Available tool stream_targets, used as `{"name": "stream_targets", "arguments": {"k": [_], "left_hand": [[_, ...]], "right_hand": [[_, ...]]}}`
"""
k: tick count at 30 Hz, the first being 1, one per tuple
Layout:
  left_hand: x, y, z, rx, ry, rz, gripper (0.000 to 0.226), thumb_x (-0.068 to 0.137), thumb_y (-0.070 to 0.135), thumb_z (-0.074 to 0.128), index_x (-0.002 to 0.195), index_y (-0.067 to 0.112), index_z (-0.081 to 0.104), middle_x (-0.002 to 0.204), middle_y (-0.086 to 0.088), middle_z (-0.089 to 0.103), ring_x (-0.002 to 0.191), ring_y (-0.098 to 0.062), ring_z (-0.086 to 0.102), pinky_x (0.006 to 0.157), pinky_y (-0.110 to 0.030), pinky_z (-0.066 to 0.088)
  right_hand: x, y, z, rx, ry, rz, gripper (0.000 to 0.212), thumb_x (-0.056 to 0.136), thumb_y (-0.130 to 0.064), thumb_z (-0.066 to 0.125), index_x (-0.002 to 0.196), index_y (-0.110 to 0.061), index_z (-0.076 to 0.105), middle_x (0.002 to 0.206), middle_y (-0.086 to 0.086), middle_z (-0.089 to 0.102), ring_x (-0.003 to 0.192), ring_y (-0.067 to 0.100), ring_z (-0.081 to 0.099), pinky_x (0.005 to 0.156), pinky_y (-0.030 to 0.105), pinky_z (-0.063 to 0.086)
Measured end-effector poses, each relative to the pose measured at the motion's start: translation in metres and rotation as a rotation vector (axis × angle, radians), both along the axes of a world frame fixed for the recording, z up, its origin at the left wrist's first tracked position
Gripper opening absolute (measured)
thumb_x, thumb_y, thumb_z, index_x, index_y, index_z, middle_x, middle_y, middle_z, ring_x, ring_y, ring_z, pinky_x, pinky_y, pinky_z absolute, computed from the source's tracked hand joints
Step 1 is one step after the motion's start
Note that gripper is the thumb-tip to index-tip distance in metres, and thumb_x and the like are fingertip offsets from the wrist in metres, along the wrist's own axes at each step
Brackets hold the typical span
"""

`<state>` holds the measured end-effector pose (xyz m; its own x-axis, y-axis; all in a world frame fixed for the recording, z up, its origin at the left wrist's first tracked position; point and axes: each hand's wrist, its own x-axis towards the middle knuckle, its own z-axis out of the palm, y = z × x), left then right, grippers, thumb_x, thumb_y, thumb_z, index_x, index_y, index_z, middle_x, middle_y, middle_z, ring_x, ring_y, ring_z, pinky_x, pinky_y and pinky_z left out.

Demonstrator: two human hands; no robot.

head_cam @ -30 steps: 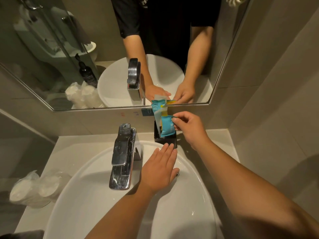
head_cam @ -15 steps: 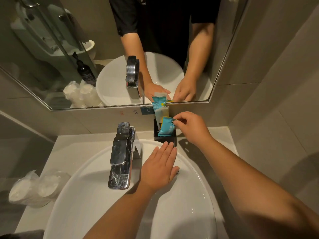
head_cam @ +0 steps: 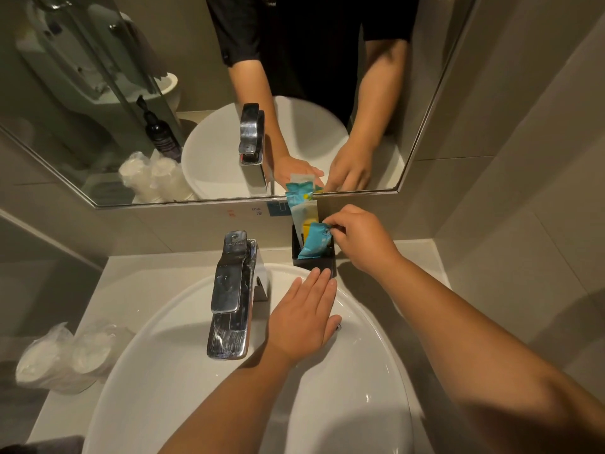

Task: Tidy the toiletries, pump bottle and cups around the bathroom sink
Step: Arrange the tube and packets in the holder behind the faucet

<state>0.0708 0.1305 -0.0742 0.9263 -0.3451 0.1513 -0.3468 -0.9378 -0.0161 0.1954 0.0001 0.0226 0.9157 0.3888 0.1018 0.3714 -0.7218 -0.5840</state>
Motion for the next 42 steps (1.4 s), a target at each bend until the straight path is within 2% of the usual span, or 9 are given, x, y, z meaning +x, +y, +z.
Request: {"name": "stream_targets", "arguments": {"k": [6,11,14,18,26,31,33,36,42], "left_hand": [[0.0,0.0,0.0,-0.02,0.01,-0.001,0.058,0.095,0.044,0.035,0.137,0.007,0.05,0.146,-0.013,0.046,0.136,-0.03,0.041,0.107,-0.045,0.04],[0.0,0.0,0.001,-0.009,0.021,0.001,0.059,0.096,0.045,0.033,0.139,0.007,0.048,0.146,-0.013,0.045,0.137,-0.03,0.039,0.109,-0.045,0.037],[0.0,0.0,0.001,-0.006,0.04,0.004,0.059,0.096,0.045,0.033,0.139,0.008,0.047,0.147,-0.013,0.044,0.138,-0.029,0.039,0.109,-0.045,0.037],[-0.001,0.0,0.001,-0.005,0.063,0.007,0.059,0.096,0.046,0.033,0.139,0.008,0.047,0.147,-0.013,0.044,0.137,-0.029,0.039,0.108,-0.045,0.038],[0.0,0.0,0.003,0.005,0.101,0.017,0.06,0.096,0.045,0.031,0.14,0.008,0.045,0.147,-0.012,0.044,0.138,-0.029,0.039,0.109,-0.045,0.037],[0.0,-0.001,0.006,0.014,0.129,0.018,0.06,0.097,0.046,0.029,0.14,0.008,0.046,0.147,-0.012,0.044,0.138,-0.029,0.039,0.108,-0.045,0.037],[0.0,-0.001,0.007,0.012,0.142,0.022,0.06,0.099,0.045,0.022,0.14,0.008,0.046,0.147,-0.012,0.044,0.138,-0.029,0.039,0.108,-0.045,0.037],[0.0,-0.001,0.01,0.006,0.173,0.032,0.066,0.1,0.047,0.011,0.141,0.009,0.044,0.148,-0.012,0.043,0.138,-0.029,0.039,0.108,-0.045,0.038],[0.001,-0.001,0.011,0.012,0.203,0.037,0.068,0.099,0.048,0.008,0.141,0.009,0.045,0.148,-0.011,0.043,0.138,-0.029,0.039,0.108,-0.046,0.039]], "right_hand": [[-0.006,-0.006,-0.001,0.05,0.025,-0.03,0.031,0.094,-0.011,0.054,0.123,-0.016,0.065,0.11,0.006,0.06,0.101,0.019,0.057,0.083,0.02,0.041],[-0.005,-0.009,0.002,-0.066,-0.023,0.039,0.036,0.095,-0.012,0.053,0.128,-0.021,0.061,0.108,0.008,0.056,0.098,0.023,0.057,0.084,0.032,0.049],[-0.007,-0.005,0.001,-0.16,-0.022,0.114,0.041,0.095,-0.01,0.053,0.133,-0.023,0.056,0.11,0.007,0.053,0.097,0.023,0.055,0.077,0.025,0.043],[-0.004,-0.005,0.003,-0.09,0.021,0.134,0.039,0.094,-0.005,0.053,0.13,-0.019,0.059,0.107,0.008,0.054,0.097,0.022,0.055,0.079,0.023,0.042],[0.0,-0.007,0.004,-0.125,0.1,0.2,0.042,0.094,0.0,0.045,0.129,-0.02,0.06,0.099,0.002,0.043,0.097,0.025,0.054,0.088,0.035,0.047],[-0.004,0.004,-0.003,-0.174,0.095,0.19,0.041,0.098,-0.012,0.047,0.138,-0.022,0.051,0.115,0.006,0.05,0.104,0.023,0.055,0.09,0.031,0.047],[-0.003,0.004,-0.005,-0.153,0.084,0.154,0.039,0.097,-0.016,0.05,0.136,-0.021,0.052,0.122,0.008,0.052,0.107,0.023,0.056,0.093,0.034,0.048],[-0.002,0.0,-0.01,-0.138,0.088,0.112,0.03,0.096,-0.019,0.053,0.125,-0.019,0.061,0.12,0.006,0.055,0.105,0.023,0.057,0.088,0.032,0.047],[-0.005,-0.007,-0.021,-0.182,0.121,0.095,0.027,0.097,-0.019,0.051,0.121,-0.02,0.065,0.117,0.003,0.054,0.102,0.019,0.056,0.088,0.029,0.05]]}}
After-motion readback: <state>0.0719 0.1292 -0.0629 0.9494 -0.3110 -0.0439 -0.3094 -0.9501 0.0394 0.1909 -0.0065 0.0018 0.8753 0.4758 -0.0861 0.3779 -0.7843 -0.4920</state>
